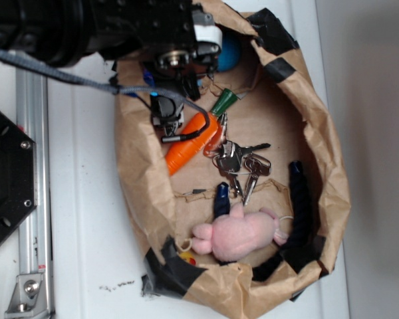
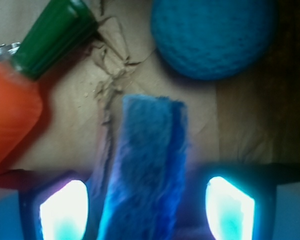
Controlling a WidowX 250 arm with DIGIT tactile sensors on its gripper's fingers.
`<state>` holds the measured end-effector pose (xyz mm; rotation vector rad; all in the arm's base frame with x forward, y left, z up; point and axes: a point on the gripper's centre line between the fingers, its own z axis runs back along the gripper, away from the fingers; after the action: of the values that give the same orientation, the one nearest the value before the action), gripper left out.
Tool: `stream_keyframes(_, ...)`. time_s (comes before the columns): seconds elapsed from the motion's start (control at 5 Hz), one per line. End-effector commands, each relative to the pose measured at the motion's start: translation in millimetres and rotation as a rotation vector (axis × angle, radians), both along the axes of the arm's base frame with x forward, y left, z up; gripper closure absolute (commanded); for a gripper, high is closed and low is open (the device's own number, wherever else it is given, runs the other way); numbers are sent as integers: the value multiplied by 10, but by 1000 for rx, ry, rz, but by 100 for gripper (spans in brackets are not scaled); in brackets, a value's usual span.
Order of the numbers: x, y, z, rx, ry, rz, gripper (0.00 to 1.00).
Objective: Grab the blue sponge.
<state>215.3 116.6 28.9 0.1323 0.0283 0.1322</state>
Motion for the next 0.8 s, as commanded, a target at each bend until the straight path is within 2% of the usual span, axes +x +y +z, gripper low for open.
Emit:
stream_keyframes(0.0,-9,281,142,18,-53,4,100)
stream_keyframes(0.4,-13,258,190,14,-71,12,100)
stream_keyframes(0.6,14,174,403,-22,-128,47,100)
